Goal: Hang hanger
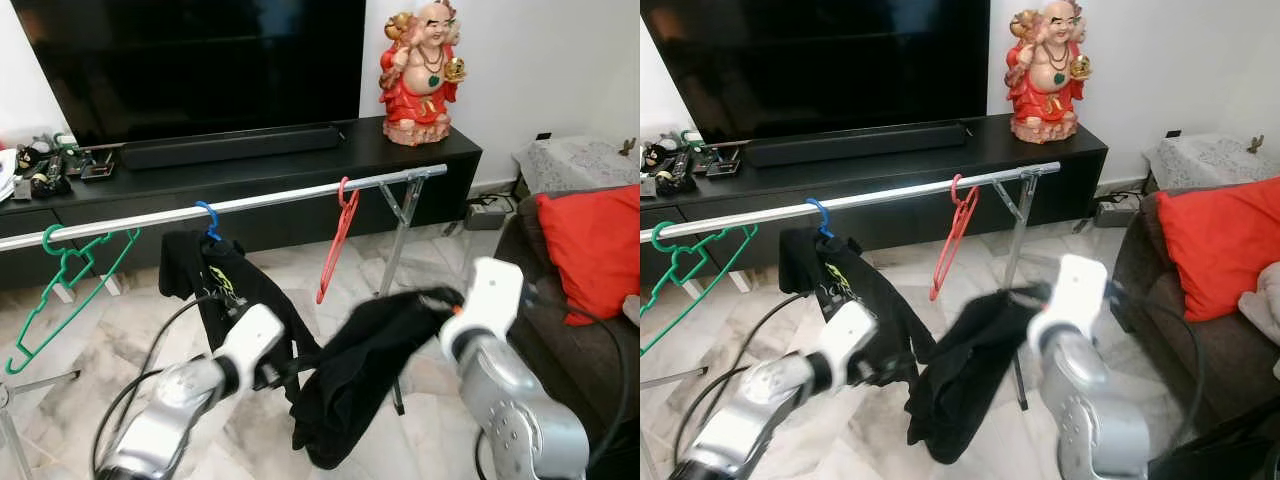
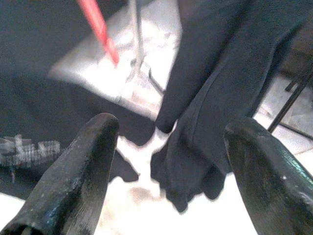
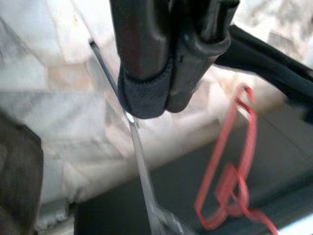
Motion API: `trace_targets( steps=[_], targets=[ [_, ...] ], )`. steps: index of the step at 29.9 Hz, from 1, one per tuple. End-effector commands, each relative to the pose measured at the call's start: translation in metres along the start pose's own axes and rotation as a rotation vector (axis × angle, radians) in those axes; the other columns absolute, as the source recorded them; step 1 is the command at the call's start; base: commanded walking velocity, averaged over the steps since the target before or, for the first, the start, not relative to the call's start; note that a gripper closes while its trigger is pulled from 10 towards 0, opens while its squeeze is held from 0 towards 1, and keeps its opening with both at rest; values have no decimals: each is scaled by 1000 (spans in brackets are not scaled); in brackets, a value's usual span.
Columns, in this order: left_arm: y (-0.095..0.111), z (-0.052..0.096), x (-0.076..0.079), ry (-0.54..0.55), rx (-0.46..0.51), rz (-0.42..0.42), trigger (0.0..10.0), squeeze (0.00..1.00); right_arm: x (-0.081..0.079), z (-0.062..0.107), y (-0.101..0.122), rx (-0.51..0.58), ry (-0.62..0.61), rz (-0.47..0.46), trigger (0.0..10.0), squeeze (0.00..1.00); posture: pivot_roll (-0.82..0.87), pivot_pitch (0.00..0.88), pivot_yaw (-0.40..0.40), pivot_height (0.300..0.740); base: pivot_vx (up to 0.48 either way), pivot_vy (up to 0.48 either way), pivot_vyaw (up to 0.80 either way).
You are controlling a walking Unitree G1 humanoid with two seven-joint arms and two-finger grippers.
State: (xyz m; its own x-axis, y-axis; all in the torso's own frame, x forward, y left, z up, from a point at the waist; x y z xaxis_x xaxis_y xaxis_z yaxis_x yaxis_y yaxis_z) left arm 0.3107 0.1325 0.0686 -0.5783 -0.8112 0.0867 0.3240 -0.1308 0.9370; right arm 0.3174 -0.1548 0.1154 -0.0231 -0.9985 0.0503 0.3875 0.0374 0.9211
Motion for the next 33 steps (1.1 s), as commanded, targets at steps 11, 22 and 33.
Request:
trace_targets(
  steps=[11,22,33],
  targets=[
    [-122,39,-37,445,-171,319,10000,0,-3,-16,-80,-119,18,-83,10000,0,89,53,36,740,0,0,0],
    [-189,76,-33,629,-360,456,10000,0,12,-22,-118,-161,-47,-111,10000,0,96,40,40,740,0,0,0],
    [-196,77,-30,650,-376,466,10000,0,6,-27,-120,-115,-37,-68,10000,0,106,31,45,740,0,74,0]
  ],
)
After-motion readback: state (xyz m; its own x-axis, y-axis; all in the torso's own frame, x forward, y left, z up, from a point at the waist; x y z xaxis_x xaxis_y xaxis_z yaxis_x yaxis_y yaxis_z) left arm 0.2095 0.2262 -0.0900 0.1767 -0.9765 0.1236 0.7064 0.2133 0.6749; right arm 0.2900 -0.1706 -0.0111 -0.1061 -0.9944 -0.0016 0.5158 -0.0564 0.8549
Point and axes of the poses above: a point about 5 cm out from each wrist's last joint towards the gripper, its own z axis pointing back from the gripper into the wrist, its own y axis along the axis of the wrist's last joint, x = y × z, the point moved 3 cm from there along -z, pointing out of the wrist towards the gripper, and after that the axes turned 15 degrees about z, right-handed, at the moved point
